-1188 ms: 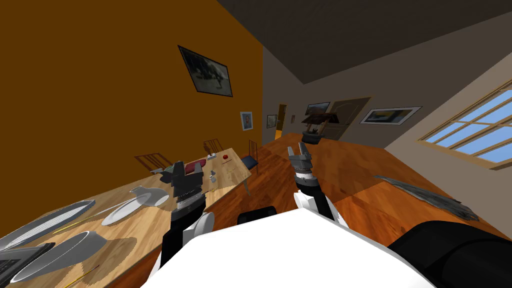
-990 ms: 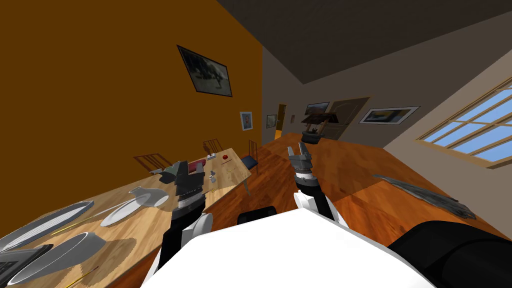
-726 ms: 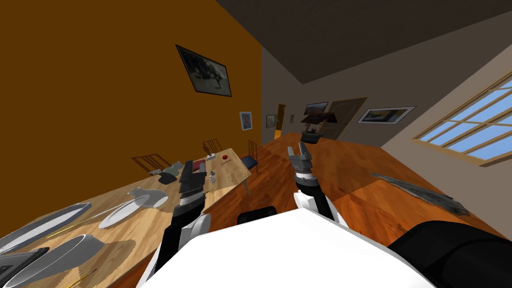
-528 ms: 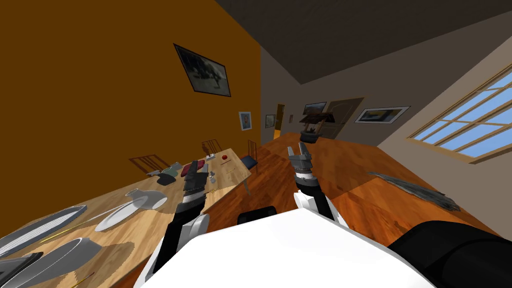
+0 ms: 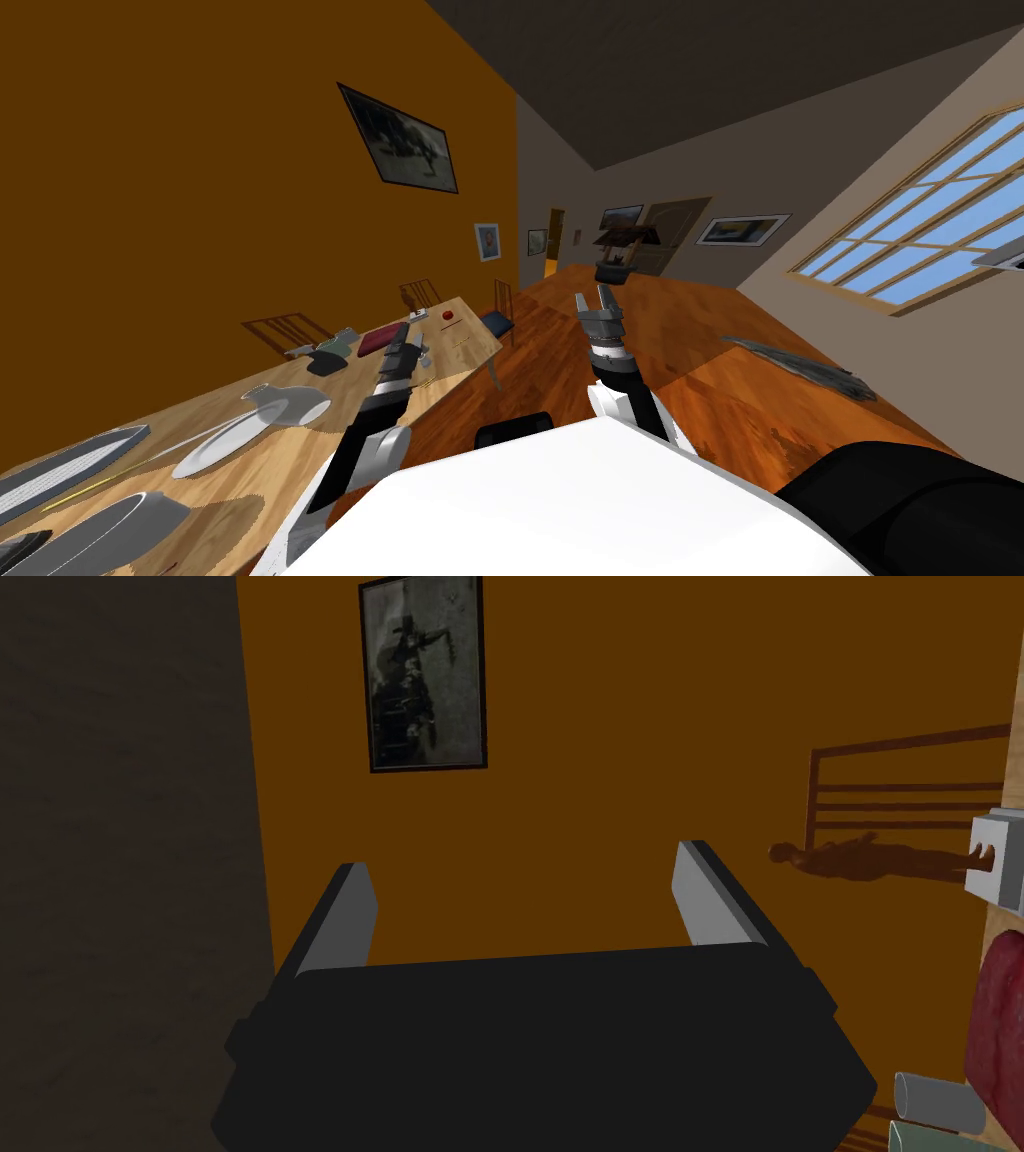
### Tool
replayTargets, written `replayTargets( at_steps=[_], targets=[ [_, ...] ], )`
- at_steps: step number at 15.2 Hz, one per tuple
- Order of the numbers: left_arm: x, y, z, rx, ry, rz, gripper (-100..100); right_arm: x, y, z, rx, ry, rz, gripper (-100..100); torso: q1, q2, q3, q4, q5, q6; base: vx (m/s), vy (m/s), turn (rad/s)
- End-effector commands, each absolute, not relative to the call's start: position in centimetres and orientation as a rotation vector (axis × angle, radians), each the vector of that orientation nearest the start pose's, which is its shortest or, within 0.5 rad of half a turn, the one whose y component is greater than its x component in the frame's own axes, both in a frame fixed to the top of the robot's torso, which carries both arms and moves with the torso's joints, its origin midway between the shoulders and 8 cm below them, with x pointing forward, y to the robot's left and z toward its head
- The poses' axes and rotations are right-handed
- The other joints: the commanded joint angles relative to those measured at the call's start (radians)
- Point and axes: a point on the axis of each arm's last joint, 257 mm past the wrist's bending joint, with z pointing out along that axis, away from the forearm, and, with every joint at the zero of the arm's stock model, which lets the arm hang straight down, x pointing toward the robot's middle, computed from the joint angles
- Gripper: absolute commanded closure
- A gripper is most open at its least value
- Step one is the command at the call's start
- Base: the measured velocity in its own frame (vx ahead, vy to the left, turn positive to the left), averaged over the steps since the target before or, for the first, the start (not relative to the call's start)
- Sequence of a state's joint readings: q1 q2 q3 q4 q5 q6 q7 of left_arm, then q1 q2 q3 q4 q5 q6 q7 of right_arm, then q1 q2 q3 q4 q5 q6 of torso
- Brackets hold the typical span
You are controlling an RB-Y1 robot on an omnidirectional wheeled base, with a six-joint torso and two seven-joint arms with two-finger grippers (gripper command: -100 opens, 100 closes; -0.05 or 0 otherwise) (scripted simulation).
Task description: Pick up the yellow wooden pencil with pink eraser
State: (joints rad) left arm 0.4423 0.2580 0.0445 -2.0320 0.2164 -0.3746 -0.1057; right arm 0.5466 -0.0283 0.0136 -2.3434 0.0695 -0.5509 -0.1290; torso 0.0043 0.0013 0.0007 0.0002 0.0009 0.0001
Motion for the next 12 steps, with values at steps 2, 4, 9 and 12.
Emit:
replayTargets(
  at_steps=[2, 4, 9, 12],
  targets=[
    [42.0, 33.8, -11.9, -0.894, 1.004, -1.168, -100, 32.2, -26.2, 4.6, 0.584, 0.601, 1.397, 0, 0.000, 0.000, 0.000, 0.000, 0.000, 0.000, -0.024, 0.048, -0.075],
    [42.2, 34.0, -12.9, -0.918, 1.026, -1.155, -100, 32.2, -26.2, 4.6, 0.584, 0.601, 1.397, 0, 0.000, 0.000, 0.000, 0.000, 0.000, 0.000, -0.017, 0.041, -0.048],
    [44.0, 36.3, -17.1, -1.042, 1.109, -1.114, -100, 32.2, -26.2, 4.6, 0.584, 0.601, 1.397, 0, 0.000, -0.001, 0.000, 0.000, 0.000, 0.000, -0.016, 0.041, -0.066],
    [44.7, 37.6, -19.3, -1.111, 1.145, -1.090, -100, 32.2, -26.2, 4.6, 0.584, 0.601, 1.397, 0, -0.001, -0.001, 0.000, 0.000, 0.000, 0.000, -0.019, 0.035, -0.059]
  ],
)
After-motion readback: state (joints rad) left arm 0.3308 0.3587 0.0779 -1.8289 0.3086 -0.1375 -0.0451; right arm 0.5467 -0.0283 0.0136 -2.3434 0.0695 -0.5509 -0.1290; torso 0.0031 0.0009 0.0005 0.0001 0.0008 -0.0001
